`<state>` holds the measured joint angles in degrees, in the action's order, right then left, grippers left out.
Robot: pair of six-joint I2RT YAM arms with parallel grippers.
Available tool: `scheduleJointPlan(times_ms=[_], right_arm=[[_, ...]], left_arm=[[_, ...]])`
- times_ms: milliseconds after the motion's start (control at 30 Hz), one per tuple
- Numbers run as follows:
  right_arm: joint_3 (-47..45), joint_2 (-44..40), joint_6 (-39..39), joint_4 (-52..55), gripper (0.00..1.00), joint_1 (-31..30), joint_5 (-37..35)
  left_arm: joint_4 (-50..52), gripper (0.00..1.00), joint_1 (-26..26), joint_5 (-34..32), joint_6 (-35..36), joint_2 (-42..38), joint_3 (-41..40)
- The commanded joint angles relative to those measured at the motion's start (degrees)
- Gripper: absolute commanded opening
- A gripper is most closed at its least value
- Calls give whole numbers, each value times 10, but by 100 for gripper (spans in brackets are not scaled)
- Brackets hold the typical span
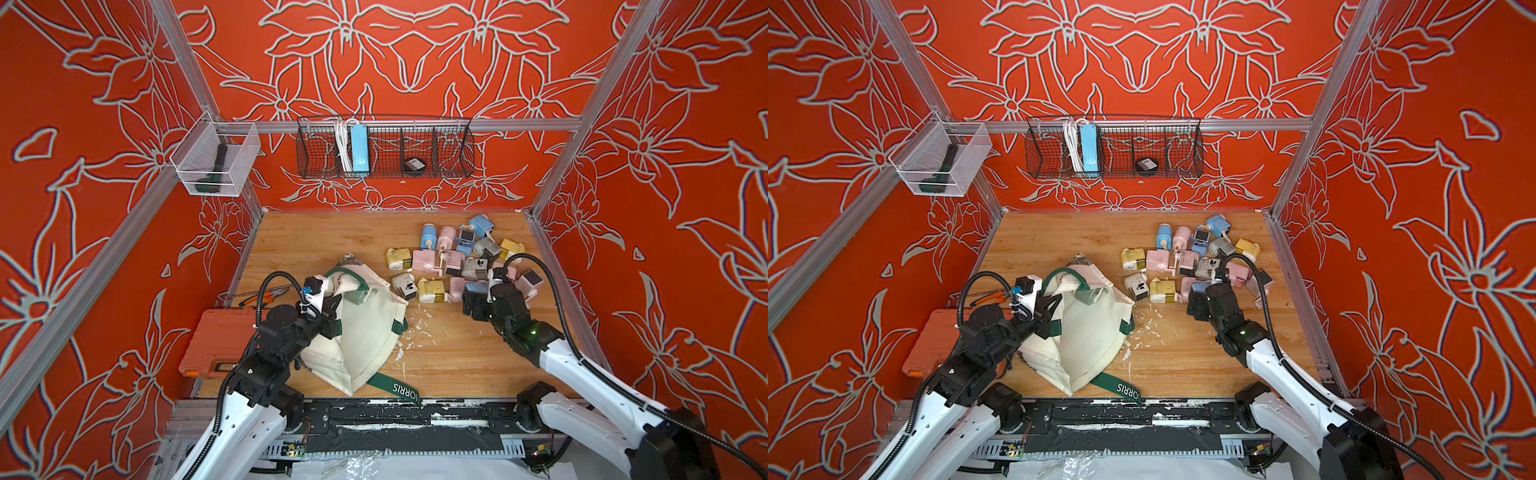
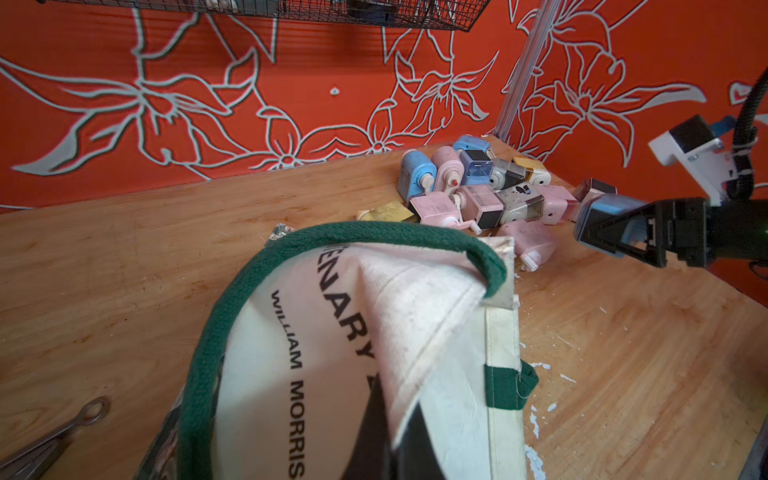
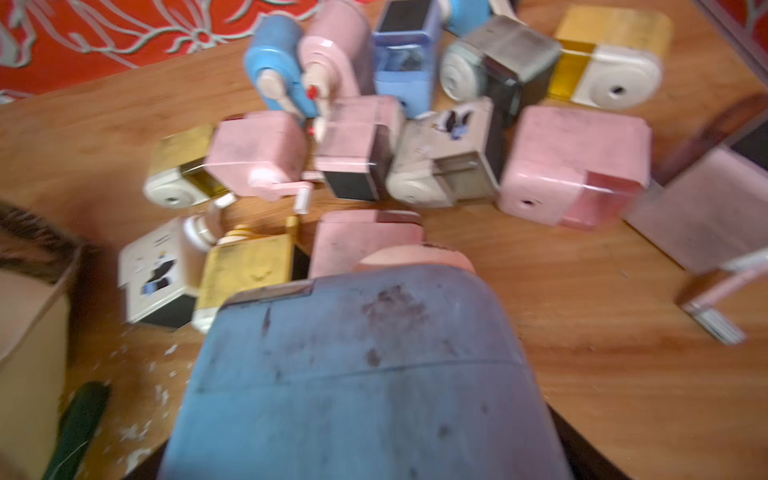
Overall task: Take out the pencil sharpeners from the tote bags
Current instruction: Place the pencil sharpener at the center of the board.
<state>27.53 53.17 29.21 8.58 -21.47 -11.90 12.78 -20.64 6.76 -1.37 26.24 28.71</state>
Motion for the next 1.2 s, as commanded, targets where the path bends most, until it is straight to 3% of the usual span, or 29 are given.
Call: scheduleJointPlan(times_ms=[0, 667, 967, 1167], right_arm=[[-3, 13, 42, -2, 55, 30, -30], [87, 294, 96, -61, 58, 137, 4], [99, 312, 90, -48, 83, 142, 20], [103, 288, 82, -25, 94, 142, 22]], left_arm=[[-6, 0, -5, 4, -7, -8, -7], [-7, 0, -11, 1, -8, -10, -9], [-8, 0, -11, 0, -8, -11, -11], [-8, 0, -13, -3, -9, -16, -12]])
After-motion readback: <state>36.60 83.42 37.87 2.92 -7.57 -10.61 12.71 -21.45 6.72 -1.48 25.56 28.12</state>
